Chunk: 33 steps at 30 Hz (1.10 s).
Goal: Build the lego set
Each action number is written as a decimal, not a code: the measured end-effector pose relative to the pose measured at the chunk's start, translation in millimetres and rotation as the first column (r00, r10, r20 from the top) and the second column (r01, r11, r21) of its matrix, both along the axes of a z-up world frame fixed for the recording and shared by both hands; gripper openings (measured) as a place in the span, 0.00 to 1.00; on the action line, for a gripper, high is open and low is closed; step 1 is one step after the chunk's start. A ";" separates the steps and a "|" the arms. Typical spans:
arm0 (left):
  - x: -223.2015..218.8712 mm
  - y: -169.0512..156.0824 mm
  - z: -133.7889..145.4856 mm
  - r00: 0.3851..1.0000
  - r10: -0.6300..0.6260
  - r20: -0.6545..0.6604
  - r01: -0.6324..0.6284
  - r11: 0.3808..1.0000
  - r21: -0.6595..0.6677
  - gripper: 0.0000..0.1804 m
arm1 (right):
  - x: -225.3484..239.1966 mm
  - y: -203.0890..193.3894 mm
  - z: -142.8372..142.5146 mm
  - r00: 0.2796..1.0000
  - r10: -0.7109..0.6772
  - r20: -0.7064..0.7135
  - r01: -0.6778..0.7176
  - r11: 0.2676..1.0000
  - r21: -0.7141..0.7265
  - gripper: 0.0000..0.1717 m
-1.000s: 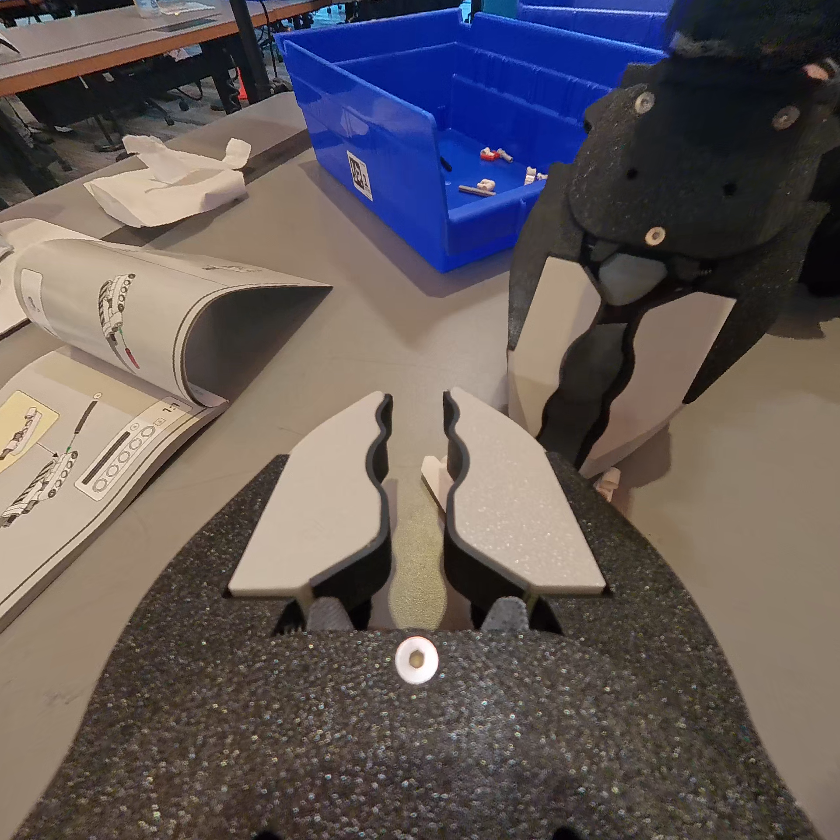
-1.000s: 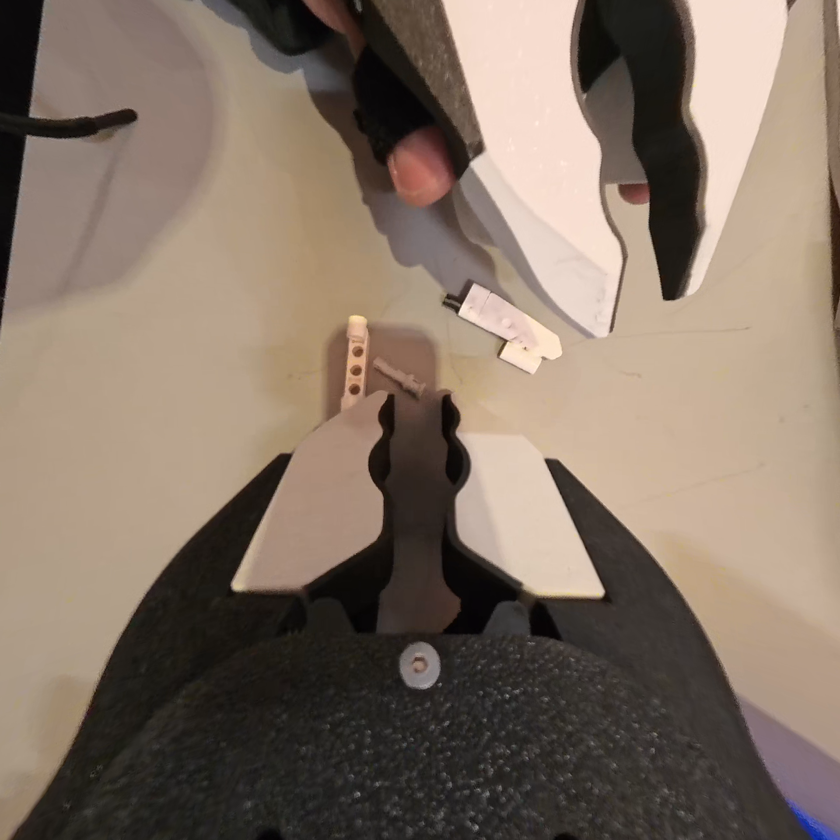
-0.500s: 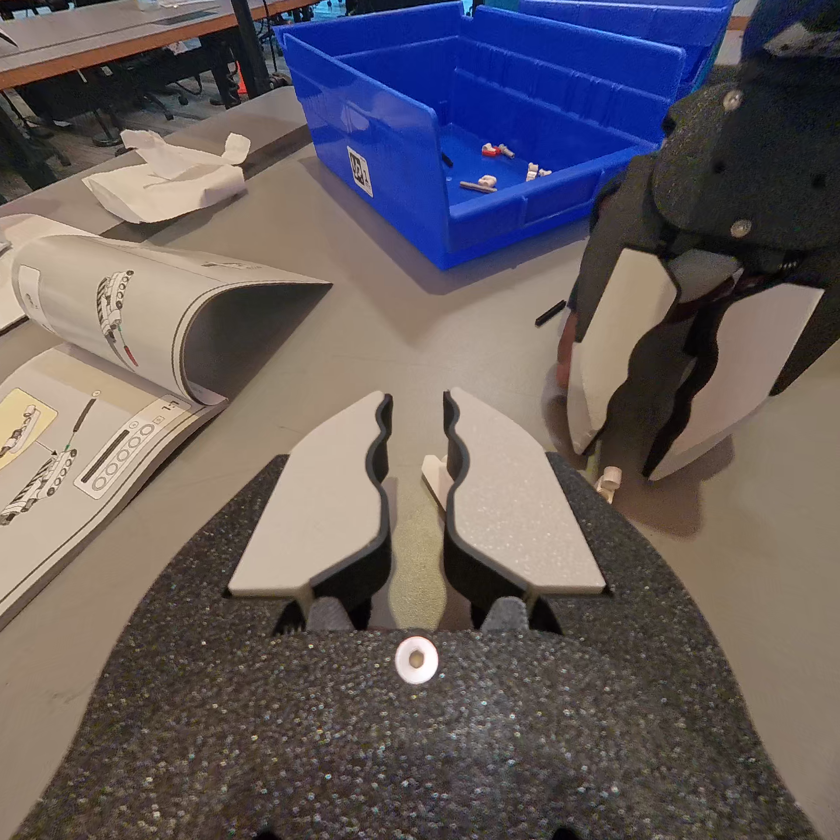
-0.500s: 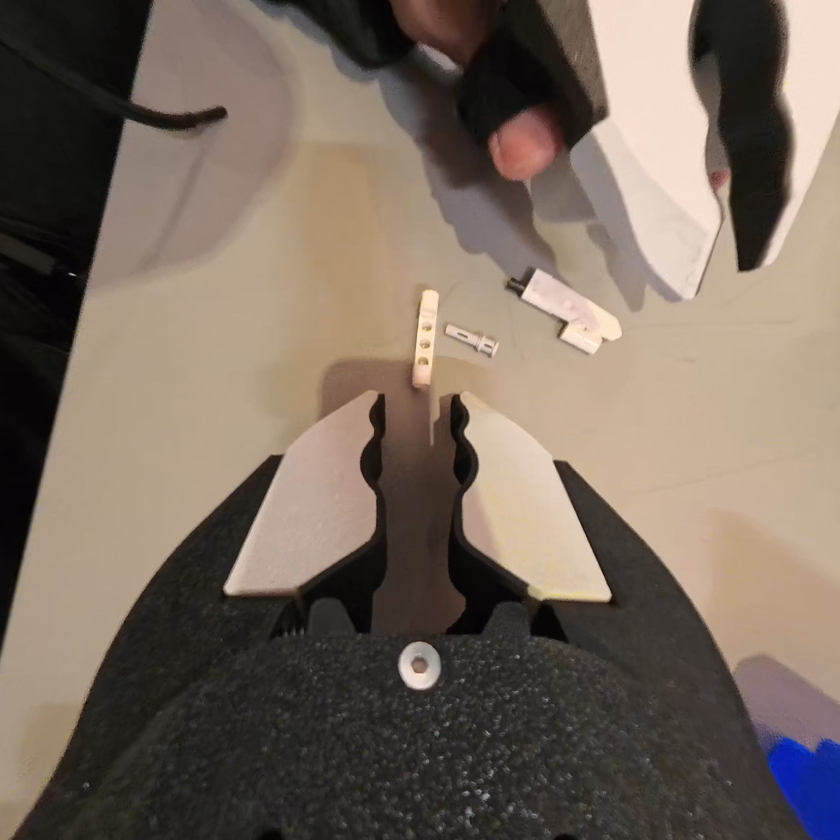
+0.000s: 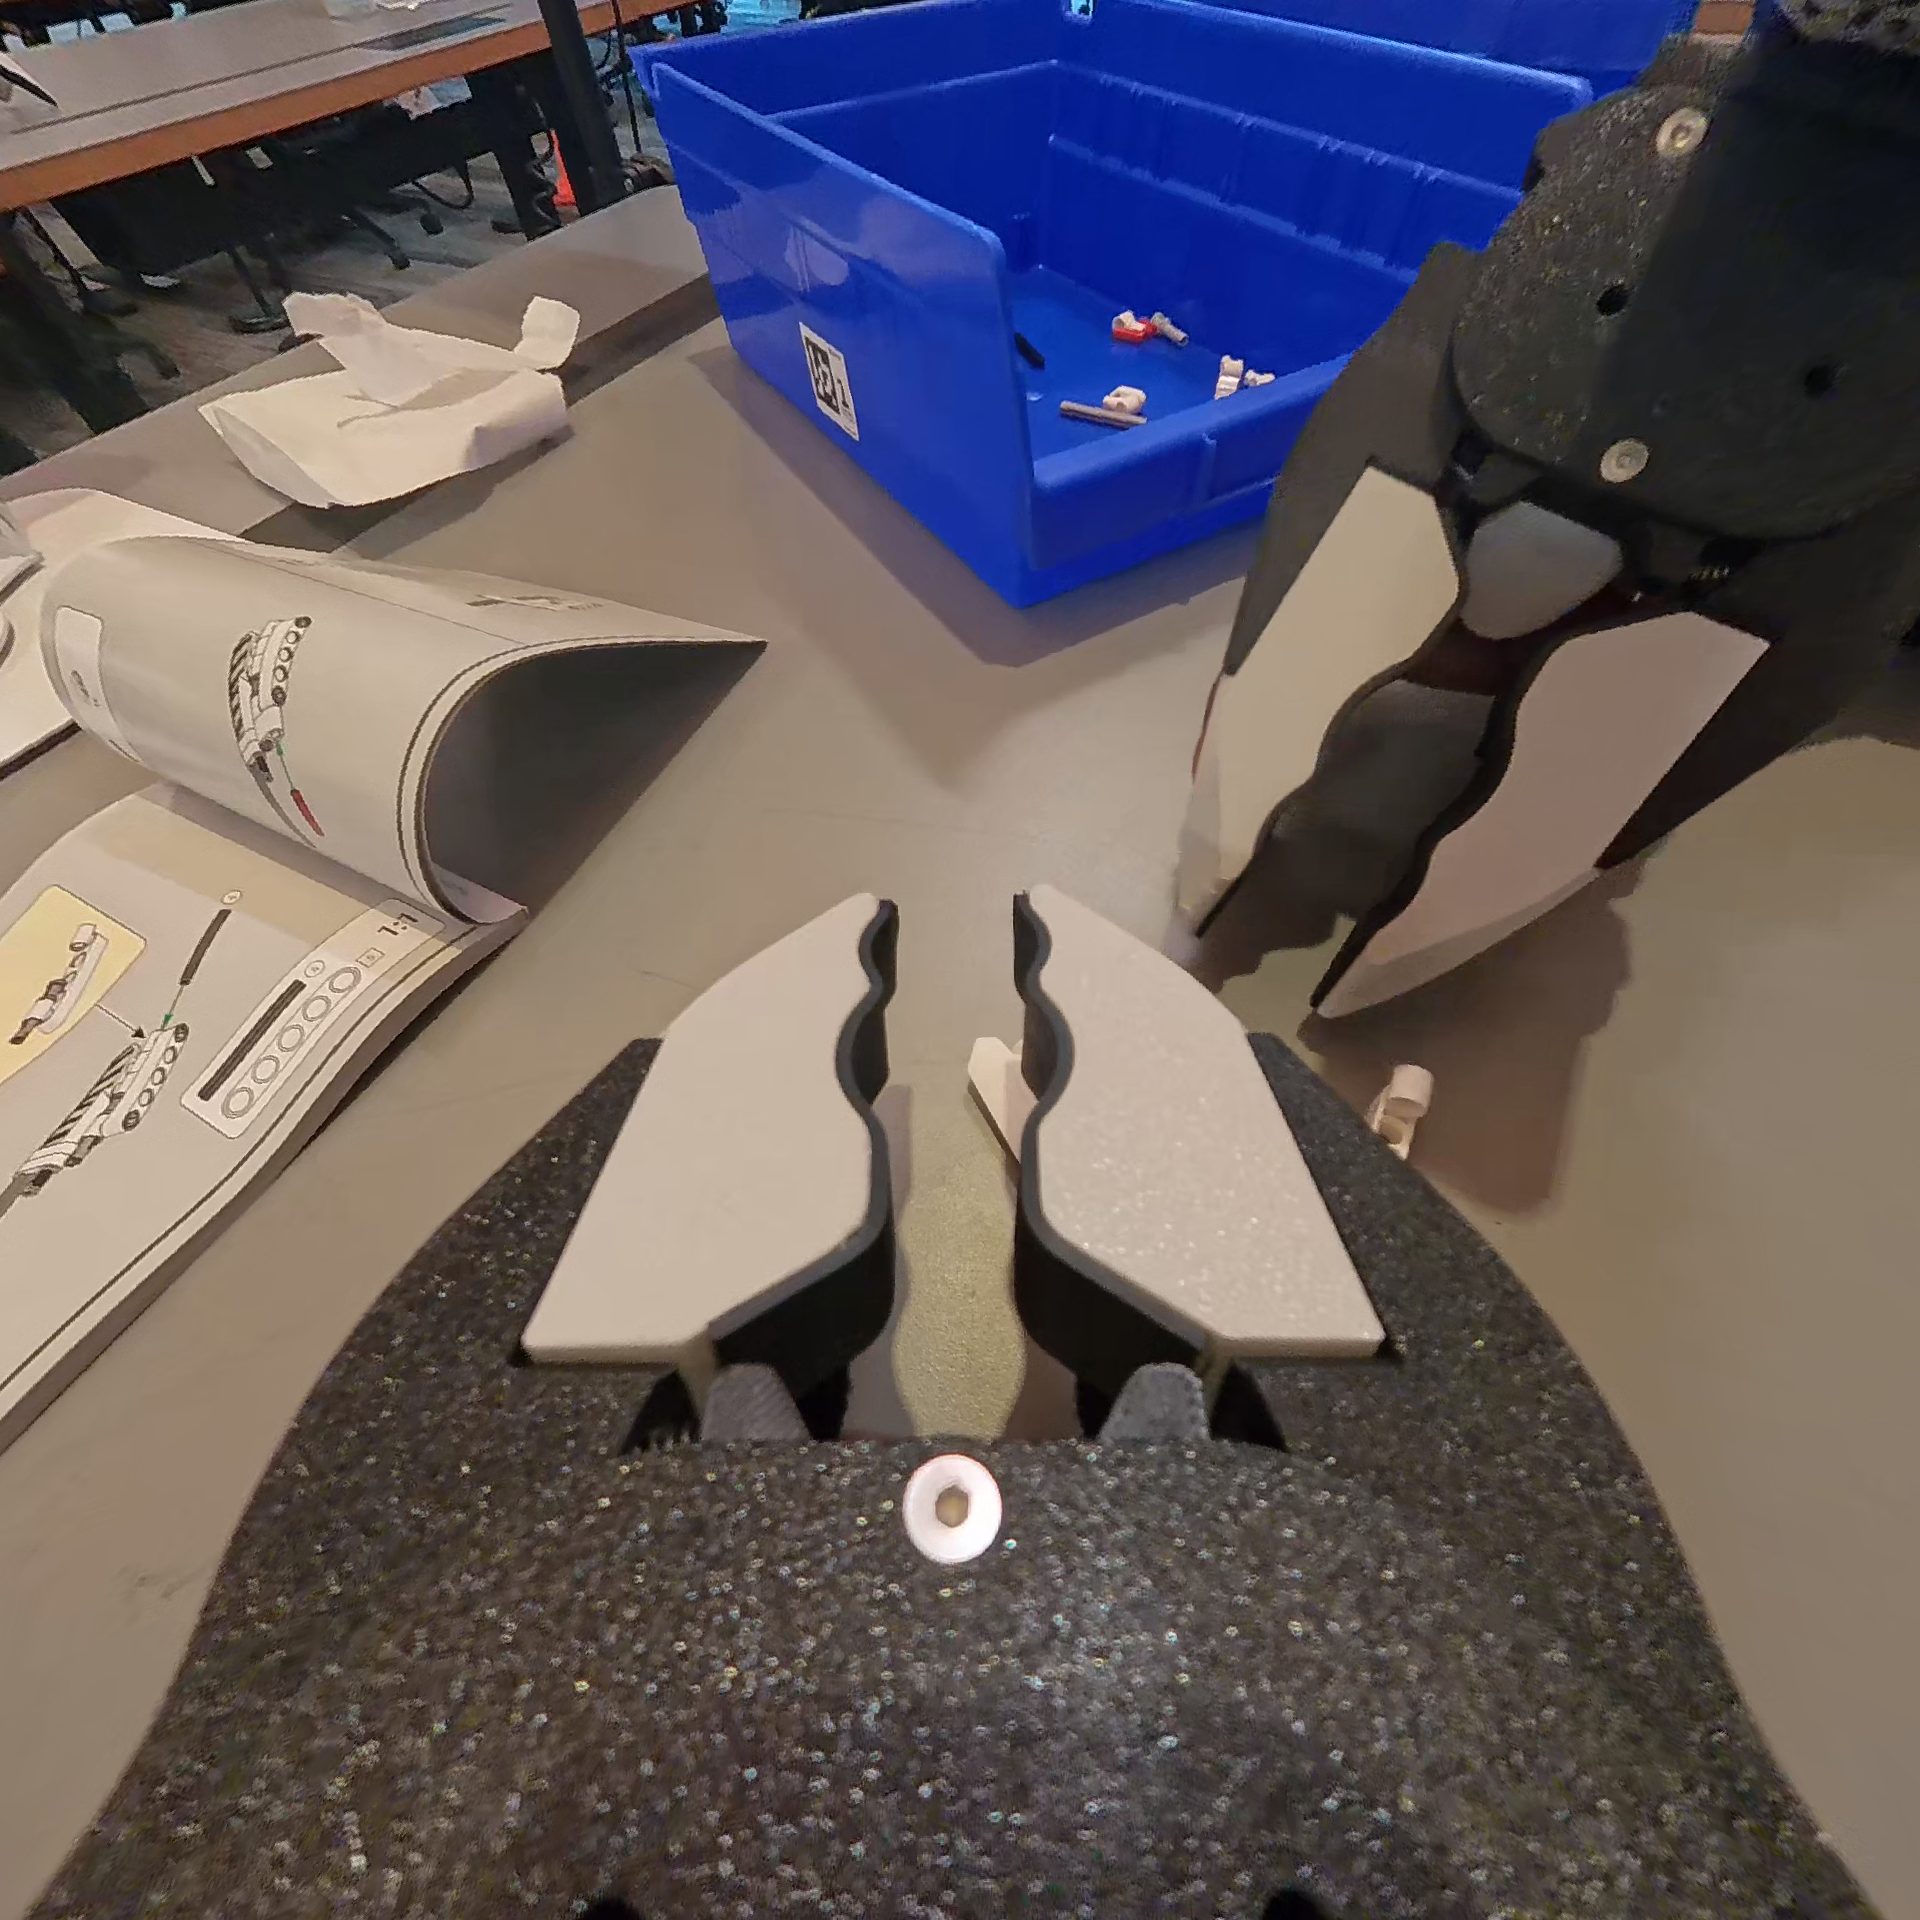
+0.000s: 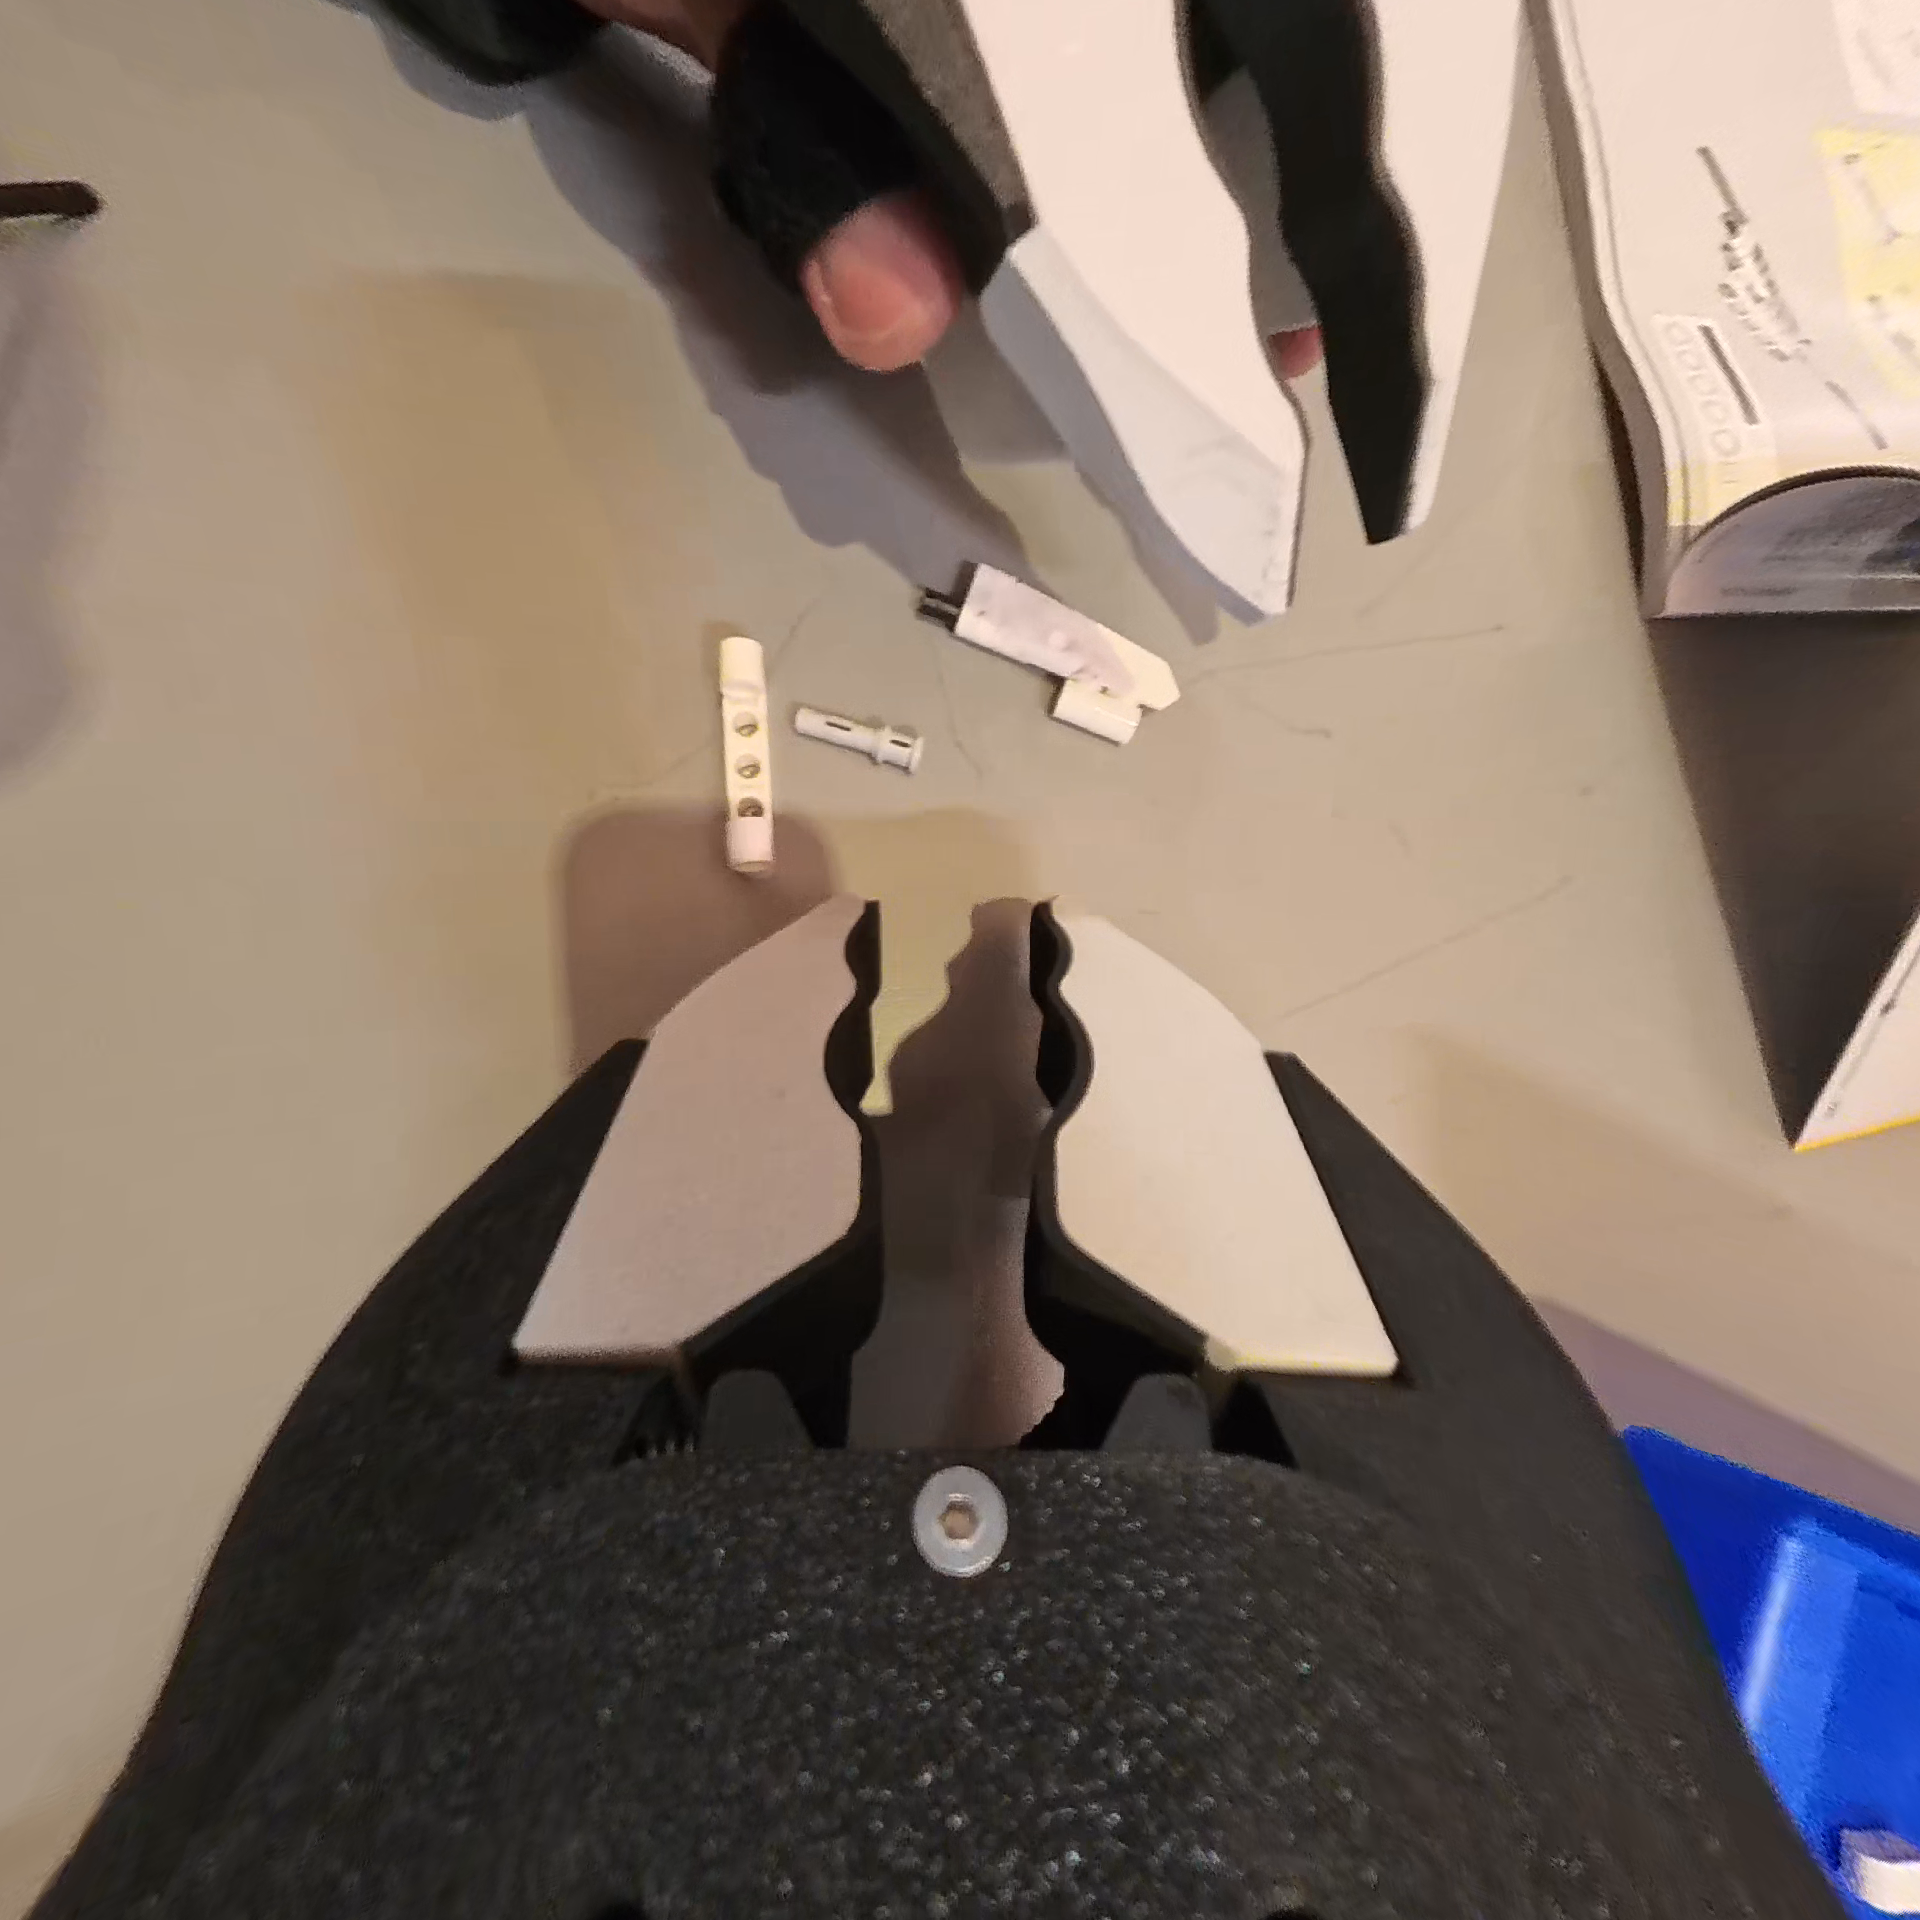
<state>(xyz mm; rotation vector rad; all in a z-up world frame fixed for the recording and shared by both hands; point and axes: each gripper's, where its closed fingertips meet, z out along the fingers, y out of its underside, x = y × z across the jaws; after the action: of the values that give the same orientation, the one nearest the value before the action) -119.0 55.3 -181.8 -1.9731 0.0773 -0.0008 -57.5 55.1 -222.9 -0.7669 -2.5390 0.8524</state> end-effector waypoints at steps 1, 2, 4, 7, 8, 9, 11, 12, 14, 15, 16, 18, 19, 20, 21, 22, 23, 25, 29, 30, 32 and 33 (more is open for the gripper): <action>0.0 0.0 -0.1 1.000 0.001 -0.004 -0.001 1.000 0.000 0.12 | -1.8 1.6 0.2 1.000 -0.012 -0.005 0.012 1.000 0.004 0.16; 0.0 0.0 -0.1 1.000 0.002 -0.008 -0.002 1.000 0.000 0.12 | -3.7 3.5 0.1 1.000 -0.023 -0.014 0.023 1.000 0.011 0.16; 0.2 -0.1 0.2 1.000 0.005 -0.018 -0.005 1.000 0.003 0.12 | -7.6 6.4 -0.1 0.999 -0.042 -0.029 0.043 0.999 0.022 0.16; 0.5 -0.1 -0.1 0.999 0.009 -0.031 -0.008 1.000 0.002 0.12 | -18.4 14.3 -0.4 0.992 -0.099 -0.076 0.104 0.993 0.053 0.16; 0.6 0.0 -0.4 0.999 0.009 -0.035 -0.009 1.000 0.000 0.12 | -23.0 17.6 -0.9 0.988 -0.124 -0.095 0.131 0.989 0.065 0.16; 0.6 0.1 -0.7 0.999 0.010 -0.038 -0.010 1.000 -0.002 0.12 | -27.6 20.6 -1.2 0.982 -0.151 -0.113 0.159 0.985 0.071 0.16; 0.8 0.1 -0.8 0.999 0.011 -0.046 -0.011 1.000 -0.002 0.12 | -35.6 25.7 -1.6 0.969 -0.202 -0.140 0.214 0.974 0.071 0.16; 0.9 0.0 -0.7 0.999 0.012 -0.049 -0.012 1.000 -0.001 0.12 | -39.8 28.7 -1.3 0.960 -0.230 -0.157 0.244 0.967 0.069 0.16; 0.8 0.0 -0.5 0.998 0.014 -0.055 -0.014 1.000 0.000 0.12 | -47.9 34.7 -0.6 0.939 -0.289 -0.186 0.303 0.951 0.056 0.16; 0.9 0.0 -0.6 0.998 0.016 -0.058 -0.016 1.000 0.000 0.12 | -52.2 38.7 -0.3 0.924 -0.328 -0.197 0.343 0.938 0.044 0.16; 0.8 0.1 -0.7 0.998 0.017 -0.062 -0.017 1.000 0.000 0.12 | -56.7 44.0 0.5 0.902 -0.381 -0.203 0.394 0.919 0.024 0.14; 0.8 0.2 -0.8 0.997 0.020 -0.070 -0.020 1.000 0.000 0.12 | -62.8 49.9 1.6 0.870 -0.453 -0.193 0.457 0.889 -0.027 0.14; 0.9 0.3 -0.7 0.997 0.021 -0.074 -0.021 1.000 0.001 0.12 | -64.8 52.7 1.8 0.859 -0.476 -0.188 0.478 0.878 -0.041 0.13; 1.0 0.4 -0.5 0.997 0.022 -0.079 -0.022 1.000 0.003 0.12 | -66.1 55.9 1.8 0.849 -0.495 -0.185 0.496 0.867 -0.045 0.14; 0.8 0.5 -0.2 0.996 0.025 -0.082 -0.025 1.000 0.005 0.12 | -66.9 58.2 1.8 0.840 -0.510 -0.185 0.510 0.859 -0.047 0.14; 0.6 0.5 0.2 0.996 0.029 -0.085 -0.028 1.000 0.008 0.12 | -67.4 59.9 2.0 0.833 -0.521 -0.185 0.522 0.852 -0.048 0.14; 0.3 0.5 0.5 0.996 0.032 -0.087 -0.031 0.999 0.011 0.12 | -67.9 61.3 2.2 0.826 -0.530 -0.191 0.532 0.846 -0.045 0.14; -0.6 0.9 1.2 0.995 0.040 -0.089 -0.039 0.999 0.015 0.12 | -69.2 63.8 2.9 0.812 -0.546 -0.208 0.552 0.833 -0.035 0.13; -2.5 1.3 3.7 0.993 0.059 -0.101 -0.056 0.998 0.034 0.12 | -72.2 67.8 3.9 0.787 -0.570 -0.236 0.583 0.812 -0.017 0.12; -3.1 1.4 4.3 0.992 0.065 -0.104 -0.061 0.997 0.039 0.12 | -72.7 68.7 4.0 0.782 -0.575 -0.241 0.590 0.807 -0.014 0.12; -4.8 2.1 4.9 0.991 0.080 -0.111 -0.075 0.996 0.044 0.12 | -73.2 69.9 4.6 0.775 -0.580 -0.251 0.597 0.802 -0.009 0.12; -5.8 2.3 4.9 0.989 0.089 -0.116 -0.084 0.995 0.045 0.12 | -73.1 70.3 4.9 0.772 -0.581 -0.257 0.600 0.800 -0.007 0.12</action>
<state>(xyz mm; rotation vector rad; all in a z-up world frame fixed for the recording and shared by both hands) -124.8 57.6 -176.9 -1.9339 0.0683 0.1727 -130.6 125.4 -218.0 -1.2563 -1.9079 0.5801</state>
